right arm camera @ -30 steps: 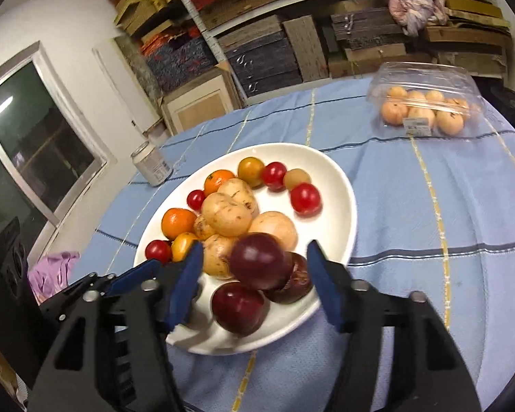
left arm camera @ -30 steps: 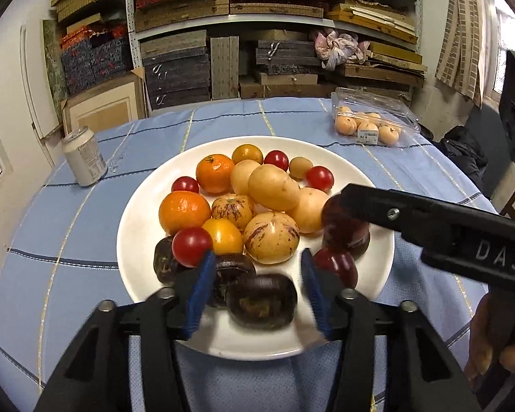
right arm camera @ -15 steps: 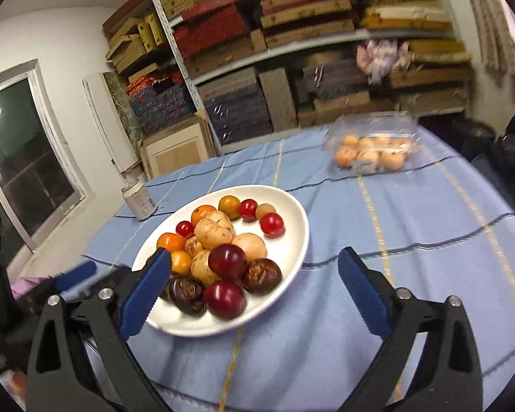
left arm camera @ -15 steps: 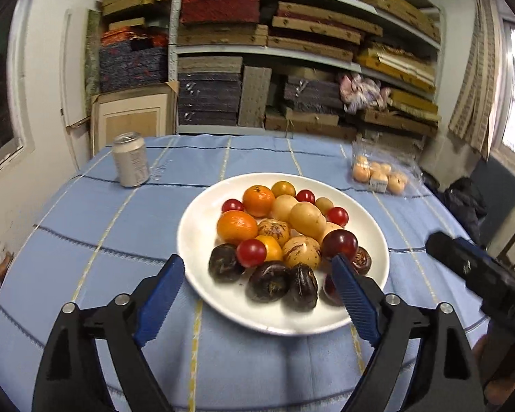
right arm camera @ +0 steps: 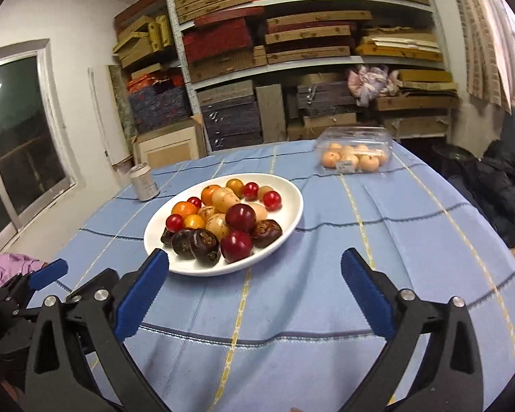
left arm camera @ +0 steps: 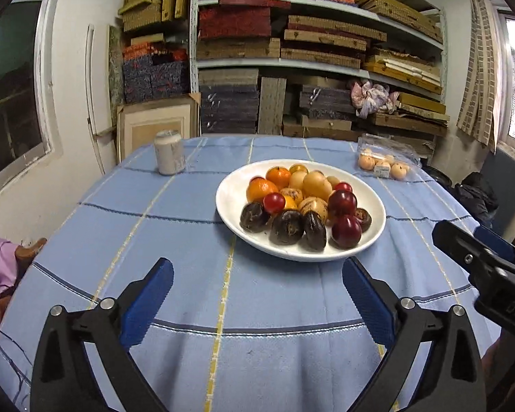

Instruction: Organize fruits

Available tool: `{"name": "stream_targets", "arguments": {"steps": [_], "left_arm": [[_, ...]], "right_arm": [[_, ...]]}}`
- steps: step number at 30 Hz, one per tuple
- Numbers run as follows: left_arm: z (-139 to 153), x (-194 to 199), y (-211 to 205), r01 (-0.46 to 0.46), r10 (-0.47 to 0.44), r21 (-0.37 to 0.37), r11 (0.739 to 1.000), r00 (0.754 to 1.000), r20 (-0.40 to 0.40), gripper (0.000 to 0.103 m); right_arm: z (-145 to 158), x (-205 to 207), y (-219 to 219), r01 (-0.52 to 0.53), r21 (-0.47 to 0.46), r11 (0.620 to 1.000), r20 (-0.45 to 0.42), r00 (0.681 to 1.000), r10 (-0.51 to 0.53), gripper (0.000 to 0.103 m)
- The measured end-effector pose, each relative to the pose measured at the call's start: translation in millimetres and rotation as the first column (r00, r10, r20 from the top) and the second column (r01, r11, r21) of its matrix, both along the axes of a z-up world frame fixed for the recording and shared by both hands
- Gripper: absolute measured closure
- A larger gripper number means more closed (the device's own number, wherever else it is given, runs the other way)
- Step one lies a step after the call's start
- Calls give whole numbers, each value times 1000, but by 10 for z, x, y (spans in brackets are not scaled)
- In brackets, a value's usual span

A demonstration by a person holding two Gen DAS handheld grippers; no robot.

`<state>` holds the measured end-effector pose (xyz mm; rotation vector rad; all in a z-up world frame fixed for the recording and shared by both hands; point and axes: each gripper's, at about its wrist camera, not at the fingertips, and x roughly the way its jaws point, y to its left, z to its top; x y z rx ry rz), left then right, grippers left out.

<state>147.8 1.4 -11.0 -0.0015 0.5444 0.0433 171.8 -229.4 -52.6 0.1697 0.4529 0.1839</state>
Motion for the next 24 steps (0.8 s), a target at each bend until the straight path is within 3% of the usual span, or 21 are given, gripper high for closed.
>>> {"name": "stream_targets", "arguments": {"steps": [3, 8, 11, 14, 18, 21, 24], "left_arm": [[76, -74, 103, -18, 20, -38, 999, 999, 49, 4], [161, 10, 227, 6, -2, -75, 997, 999, 45, 4], [212, 107, 296, 28, -24, -103, 994, 999, 39, 4], [230, 230, 340, 10, -9, -79, 997, 1000, 20, 4], [97, 356, 413, 13, -18, -110, 994, 999, -44, 4], [25, 402, 432, 27, -39, -141, 990, 995, -86, 4], [16, 352, 391, 40, -50, -129, 991, 996, -79, 4]], "right_arm": [[23, -97, 84, 60, -116, 991, 52, 997, -54, 4], [12, -161, 260, 201, -299, 933, 153, 975, -161, 4], [63, -119, 273, 74, -247, 966, 127, 991, -43, 4], [169, 100, 263, -36, -188, 981, 48, 998, 46, 4], [195, 264, 237, -57, -113, 992, 16, 998, 59, 4], [25, 338, 269, -76, -147, 986, -57, 996, 68, 4], [-50, 331, 275, -80, -155, 985, -82, 994, 68, 4]]}}
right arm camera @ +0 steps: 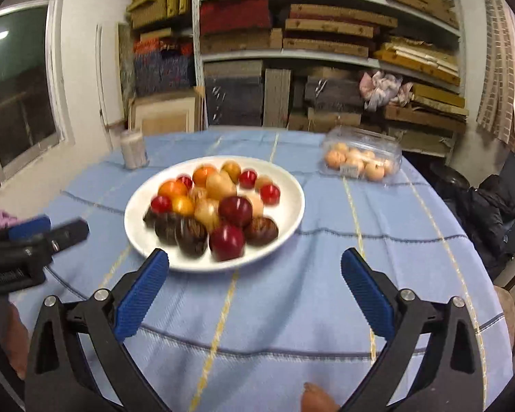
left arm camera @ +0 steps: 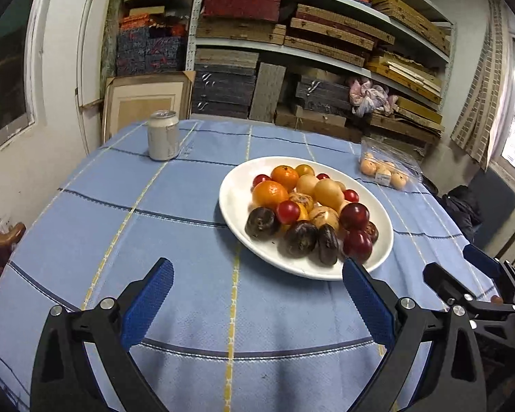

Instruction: Organize fruits

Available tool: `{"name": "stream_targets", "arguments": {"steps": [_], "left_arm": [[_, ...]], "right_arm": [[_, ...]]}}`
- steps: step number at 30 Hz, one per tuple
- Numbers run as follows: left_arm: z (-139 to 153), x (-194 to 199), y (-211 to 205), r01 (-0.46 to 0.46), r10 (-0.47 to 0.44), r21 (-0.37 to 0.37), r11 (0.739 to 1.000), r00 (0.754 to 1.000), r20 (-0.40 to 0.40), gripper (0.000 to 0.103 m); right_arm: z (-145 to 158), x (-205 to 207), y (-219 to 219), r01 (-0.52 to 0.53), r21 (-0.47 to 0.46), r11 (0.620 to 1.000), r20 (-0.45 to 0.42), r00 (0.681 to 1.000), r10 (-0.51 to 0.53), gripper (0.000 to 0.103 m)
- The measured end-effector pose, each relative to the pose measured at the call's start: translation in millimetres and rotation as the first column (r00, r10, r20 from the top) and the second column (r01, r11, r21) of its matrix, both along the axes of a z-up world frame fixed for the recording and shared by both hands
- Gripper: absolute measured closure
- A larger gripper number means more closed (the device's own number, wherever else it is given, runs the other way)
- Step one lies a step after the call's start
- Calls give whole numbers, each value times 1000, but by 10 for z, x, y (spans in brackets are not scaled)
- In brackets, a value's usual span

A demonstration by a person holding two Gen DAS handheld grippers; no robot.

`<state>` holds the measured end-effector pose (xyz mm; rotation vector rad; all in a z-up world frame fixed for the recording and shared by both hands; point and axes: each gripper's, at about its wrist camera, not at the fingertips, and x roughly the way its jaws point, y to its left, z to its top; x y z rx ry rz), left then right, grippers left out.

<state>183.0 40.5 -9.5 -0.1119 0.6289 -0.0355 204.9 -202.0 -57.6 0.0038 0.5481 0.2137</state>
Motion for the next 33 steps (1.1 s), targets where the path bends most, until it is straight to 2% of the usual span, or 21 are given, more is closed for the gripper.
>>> {"name": "stream_targets", "arguments": {"steps": [3, 16, 33], "left_arm": [[-11, -53, -79, -5, 4, 53, 999, 1000, 6, 4], [-75, -132, -349, -10, 11, 182, 983, 1000, -5, 4], [-82, -142, -330, 5, -6, 146, 989, 1000, 7, 4]], "right_arm": [[-1, -33, -19, 0, 13, 1000, 2, 1000, 0, 4], [-41, -58, -56, 14, 29, 999, -24, 1000, -14, 4], [-30, -39, -96, 19, 62, 998, -35, 999, -16, 4]]}}
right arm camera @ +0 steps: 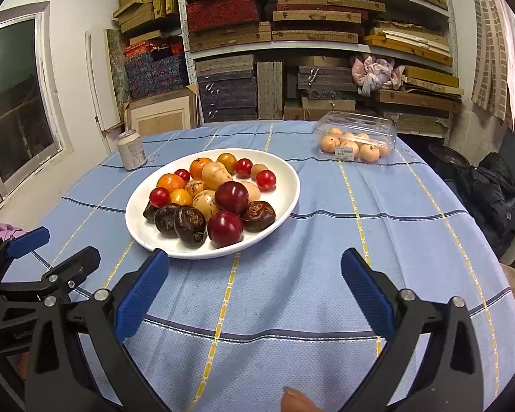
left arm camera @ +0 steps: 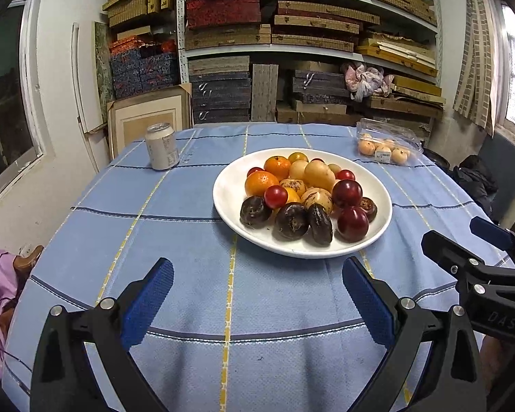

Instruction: Organize fruits

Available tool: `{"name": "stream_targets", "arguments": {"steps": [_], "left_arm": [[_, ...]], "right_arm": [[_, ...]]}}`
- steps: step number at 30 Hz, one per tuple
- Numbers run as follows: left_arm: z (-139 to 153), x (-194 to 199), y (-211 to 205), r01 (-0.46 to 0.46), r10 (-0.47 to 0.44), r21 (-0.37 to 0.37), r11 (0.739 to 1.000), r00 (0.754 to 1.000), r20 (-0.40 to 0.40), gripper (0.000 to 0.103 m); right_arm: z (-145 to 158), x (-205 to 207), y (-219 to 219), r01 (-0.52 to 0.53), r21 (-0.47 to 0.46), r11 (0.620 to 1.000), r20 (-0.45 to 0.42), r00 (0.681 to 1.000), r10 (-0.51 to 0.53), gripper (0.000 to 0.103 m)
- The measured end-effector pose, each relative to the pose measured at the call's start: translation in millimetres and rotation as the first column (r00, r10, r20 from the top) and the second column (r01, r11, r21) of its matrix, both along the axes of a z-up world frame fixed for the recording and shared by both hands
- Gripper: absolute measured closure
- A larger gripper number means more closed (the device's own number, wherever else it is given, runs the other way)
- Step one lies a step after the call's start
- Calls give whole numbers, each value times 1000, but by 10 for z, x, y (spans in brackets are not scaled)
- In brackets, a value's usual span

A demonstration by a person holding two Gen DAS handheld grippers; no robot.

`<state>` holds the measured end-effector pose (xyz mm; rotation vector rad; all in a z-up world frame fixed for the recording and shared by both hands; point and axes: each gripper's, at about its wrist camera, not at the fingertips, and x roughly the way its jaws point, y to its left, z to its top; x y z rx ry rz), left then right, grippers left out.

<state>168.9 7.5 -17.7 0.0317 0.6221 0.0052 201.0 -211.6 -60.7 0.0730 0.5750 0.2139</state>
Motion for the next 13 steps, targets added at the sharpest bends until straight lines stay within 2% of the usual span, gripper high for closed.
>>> {"name": "stream_targets", "arguments": {"steps": [4, 9, 13], "left_arm": [[15, -35, -34, -18, 17, 34, 999, 999, 31, 4], [5, 0, -3, -8, 8, 14, 1000, 1000, 8, 4], [6, -7, -22, -5, 5, 32, 999, 1000, 12, 4]], "right_arm": [[1, -1, -4, 0, -5, 1000, 2, 1000, 0, 4], [6, 4, -24, 2, 6, 1000, 1, 1000, -2, 4], [6, 4, -27, 2, 4, 1000, 1, 1000, -2, 4]]}}
